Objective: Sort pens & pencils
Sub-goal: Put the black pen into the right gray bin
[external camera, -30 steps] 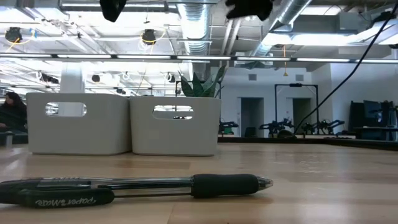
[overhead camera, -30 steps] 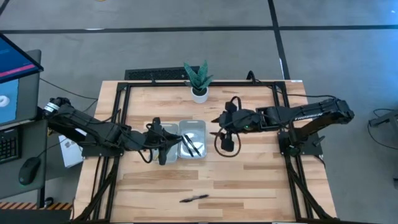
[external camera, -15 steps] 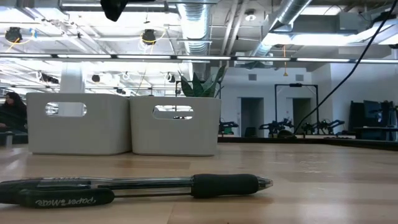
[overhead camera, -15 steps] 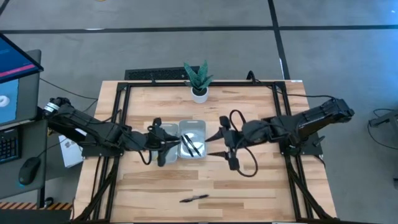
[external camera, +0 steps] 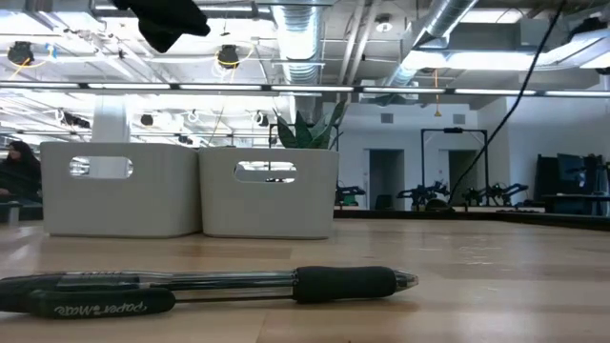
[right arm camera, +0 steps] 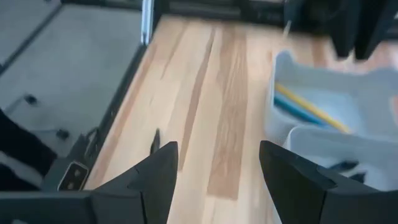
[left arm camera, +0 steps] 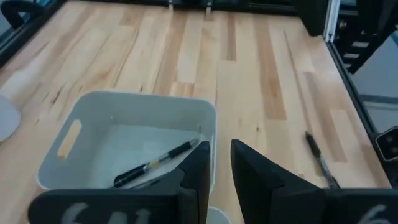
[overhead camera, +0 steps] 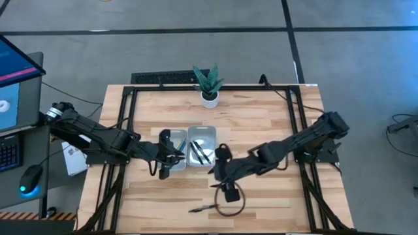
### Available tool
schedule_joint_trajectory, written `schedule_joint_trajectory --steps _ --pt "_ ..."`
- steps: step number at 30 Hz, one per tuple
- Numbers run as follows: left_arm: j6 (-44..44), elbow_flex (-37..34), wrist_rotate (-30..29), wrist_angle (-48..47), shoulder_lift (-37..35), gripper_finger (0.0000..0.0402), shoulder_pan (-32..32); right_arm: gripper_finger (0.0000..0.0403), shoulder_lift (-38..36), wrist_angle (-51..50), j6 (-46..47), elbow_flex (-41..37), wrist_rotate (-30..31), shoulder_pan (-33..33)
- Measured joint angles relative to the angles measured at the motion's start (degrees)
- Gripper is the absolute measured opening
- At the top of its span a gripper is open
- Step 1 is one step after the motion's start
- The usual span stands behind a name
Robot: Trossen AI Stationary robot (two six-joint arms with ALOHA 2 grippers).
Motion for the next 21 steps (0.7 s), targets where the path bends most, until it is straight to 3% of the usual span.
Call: schedule_joint_trajectory --steps 11,21 --pt "0.53 0.00 0.42 -2.94 0.00 0.0055 0.00 0.0249 10.50 -19.23 5.40 11.09 -0.34 -0.13" --pt "0.93 0.00 0.39 -5.59 0.00 0.0055 0.00 0.0249 17.71 -19.35 12.29 11.54 -2.78 1.77"
